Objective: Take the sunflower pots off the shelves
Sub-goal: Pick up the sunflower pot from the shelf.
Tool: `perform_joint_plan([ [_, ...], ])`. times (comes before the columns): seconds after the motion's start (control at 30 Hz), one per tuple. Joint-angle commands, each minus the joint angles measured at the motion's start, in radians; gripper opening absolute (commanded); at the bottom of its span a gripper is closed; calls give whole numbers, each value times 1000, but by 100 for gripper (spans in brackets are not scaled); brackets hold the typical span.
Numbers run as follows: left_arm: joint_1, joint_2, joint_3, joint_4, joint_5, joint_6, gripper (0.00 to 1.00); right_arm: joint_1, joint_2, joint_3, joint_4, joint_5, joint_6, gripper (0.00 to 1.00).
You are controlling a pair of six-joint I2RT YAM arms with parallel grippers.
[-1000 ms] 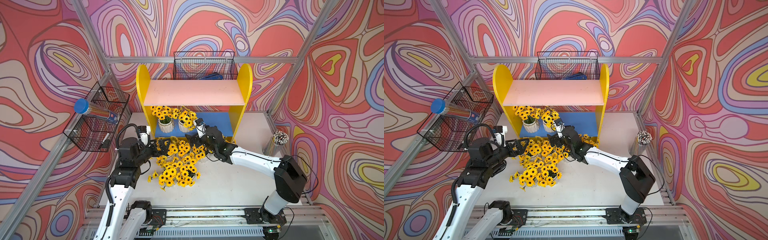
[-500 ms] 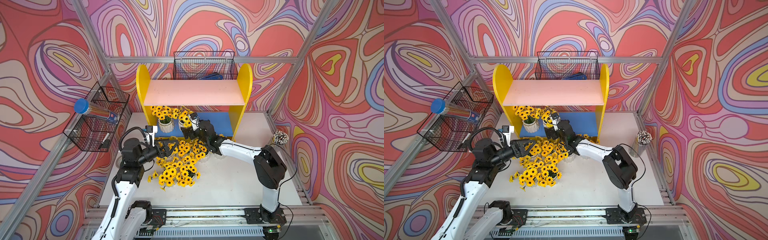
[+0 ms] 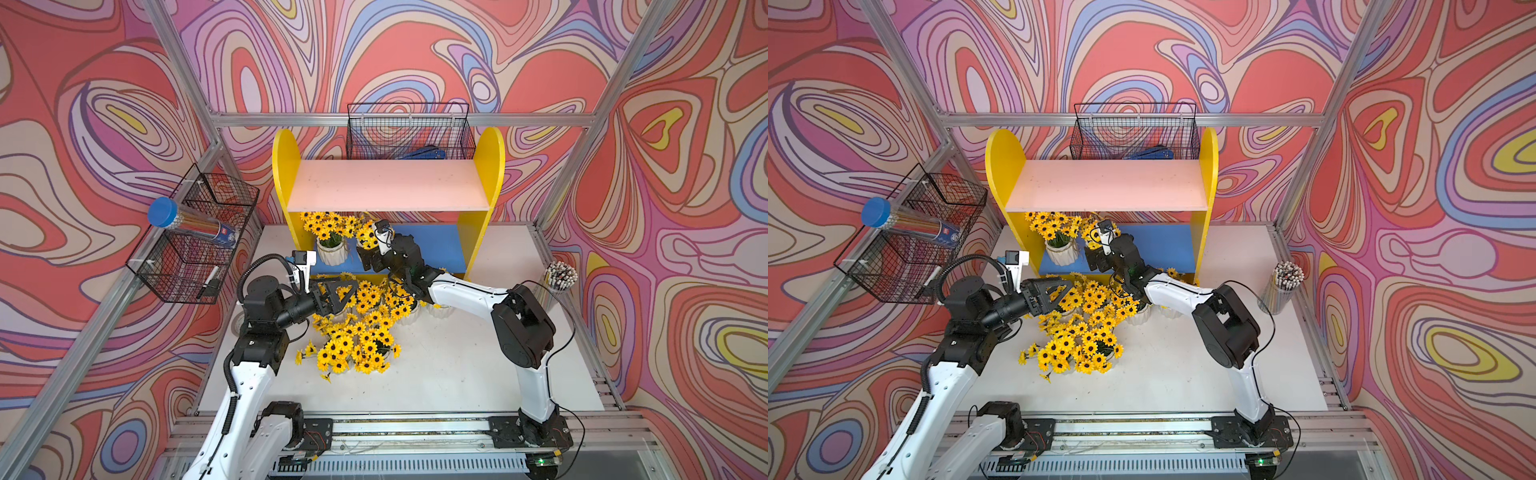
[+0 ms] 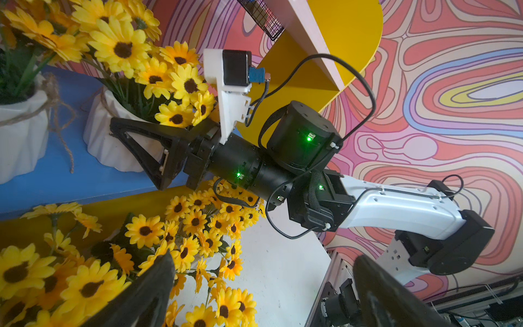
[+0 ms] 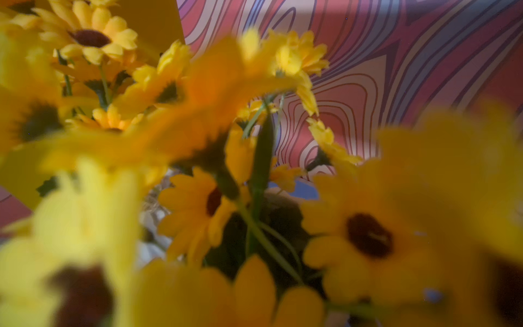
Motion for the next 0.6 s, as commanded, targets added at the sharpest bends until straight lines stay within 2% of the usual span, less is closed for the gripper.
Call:
perform_joint_plan([
  [0.0, -2, 2, 9, 21, 18, 3, 100, -11, 40, 22, 43, 19, -15, 98],
  [0.13, -2, 3, 7, 19, 15, 5, 100, -12, 60, 36, 71, 41, -17, 98],
  [0.3, -2, 11, 10, 11, 15, 8, 100, -12, 63, 12, 118, 42, -15, 90],
  [0.4, -3, 14, 10, 10, 16, 8, 100, -12, 69, 3, 141, 36, -22, 83],
  [0.57, -2, 11, 10, 8, 14, 13, 100, -11, 58, -11, 166, 0, -35, 61],
])
